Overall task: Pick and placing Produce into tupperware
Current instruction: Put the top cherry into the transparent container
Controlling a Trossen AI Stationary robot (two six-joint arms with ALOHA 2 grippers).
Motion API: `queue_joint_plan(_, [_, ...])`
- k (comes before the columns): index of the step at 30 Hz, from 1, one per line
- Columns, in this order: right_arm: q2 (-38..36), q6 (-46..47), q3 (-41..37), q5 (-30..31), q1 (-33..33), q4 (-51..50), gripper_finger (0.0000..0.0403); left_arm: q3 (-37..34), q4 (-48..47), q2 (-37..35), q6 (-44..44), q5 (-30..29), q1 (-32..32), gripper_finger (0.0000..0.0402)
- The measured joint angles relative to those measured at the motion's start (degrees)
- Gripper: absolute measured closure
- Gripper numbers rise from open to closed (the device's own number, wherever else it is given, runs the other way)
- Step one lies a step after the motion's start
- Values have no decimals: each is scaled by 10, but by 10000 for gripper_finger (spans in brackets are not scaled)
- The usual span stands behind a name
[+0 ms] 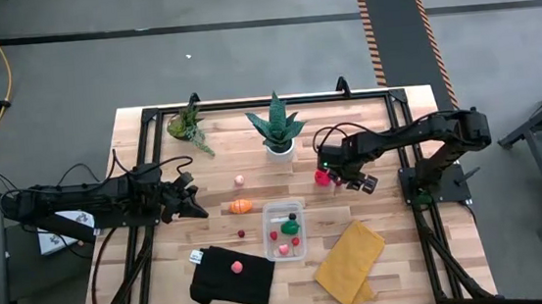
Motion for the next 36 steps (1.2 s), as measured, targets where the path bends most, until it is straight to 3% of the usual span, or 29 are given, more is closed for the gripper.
queue_joint_plan(9, [0,3,0,23,-1,-1,231,0,0,0,4,0,0,401])
queue_joint_plan(15, [0,16,-28,30,0,52,231,0,0,0,2,8,0,401])
queue_joint_plan(27, [0,17,-29,47,3,38,233,0,0,0,-7,13,0,401])
queue_joint_plan(36, [0,16,-29,47,3,43,278,0,0,0,-8,13,0,401])
